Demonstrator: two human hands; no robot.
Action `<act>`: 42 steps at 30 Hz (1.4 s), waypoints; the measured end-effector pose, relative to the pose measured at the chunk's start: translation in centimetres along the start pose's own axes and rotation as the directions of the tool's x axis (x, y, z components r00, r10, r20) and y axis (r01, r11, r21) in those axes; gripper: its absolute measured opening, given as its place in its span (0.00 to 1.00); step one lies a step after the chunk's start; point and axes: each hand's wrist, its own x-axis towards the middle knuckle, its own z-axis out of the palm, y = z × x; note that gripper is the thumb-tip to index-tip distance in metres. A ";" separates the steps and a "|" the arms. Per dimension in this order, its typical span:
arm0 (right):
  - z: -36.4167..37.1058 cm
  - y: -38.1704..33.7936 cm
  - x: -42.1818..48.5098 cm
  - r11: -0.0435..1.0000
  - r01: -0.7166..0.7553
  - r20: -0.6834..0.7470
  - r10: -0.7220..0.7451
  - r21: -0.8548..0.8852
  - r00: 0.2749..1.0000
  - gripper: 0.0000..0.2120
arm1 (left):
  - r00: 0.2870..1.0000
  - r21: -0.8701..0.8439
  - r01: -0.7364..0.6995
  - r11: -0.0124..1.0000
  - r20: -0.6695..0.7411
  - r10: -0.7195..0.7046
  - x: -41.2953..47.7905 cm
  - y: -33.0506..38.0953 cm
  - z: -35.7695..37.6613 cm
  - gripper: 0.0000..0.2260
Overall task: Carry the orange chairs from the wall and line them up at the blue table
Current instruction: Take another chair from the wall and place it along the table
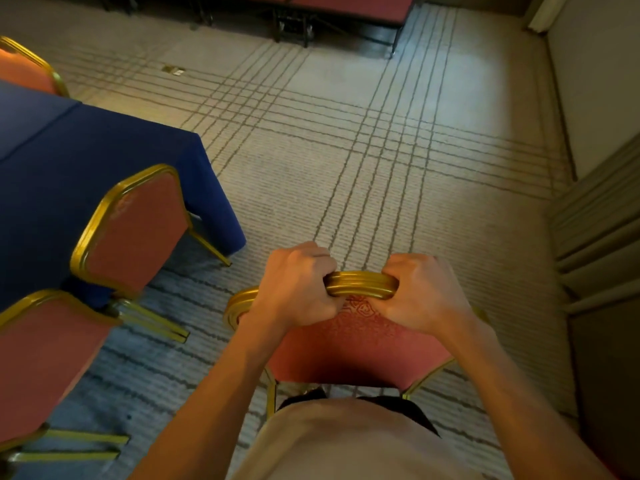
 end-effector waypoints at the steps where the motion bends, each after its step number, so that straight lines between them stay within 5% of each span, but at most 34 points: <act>1: 0.0 0.3 1.2 1.000 -0.003 -0.001 0.003 -0.007 1.000 0.19 | 1.000 0.004 -0.004 1.000 0.001 0.004 1.1 -0.9 0.1 0.13; 12: -1.4 5.4 16.6 0.999 -0.027 0.066 0.029 -0.032 0.997 0.20 | 1.000 0.048 0.004 0.999 0.009 -0.004 13.9 -10.1 2.7 0.16; 19: -2.6 11.4 30.8 0.993 0.116 0.146 -0.112 -0.020 0.983 0.19 | 0.991 0.129 0.132 0.983 0.018 -0.136 23.8 -16.4 5.9 0.18; 31: -2.8 14.9 49.6 0.942 0.335 0.018 -0.335 0.005 0.942 0.18 | 0.945 0.210 0.326 0.922 -0.055 -0.321 35.3 -26.2 6.7 0.13; 42: 0.0 12.8 70.4 0.929 0.370 0.003 -0.370 0.004 0.929 0.18 | 0.908 0.130 0.415 0.901 -0.130 -0.399 44.8 -44.4 7.9 0.11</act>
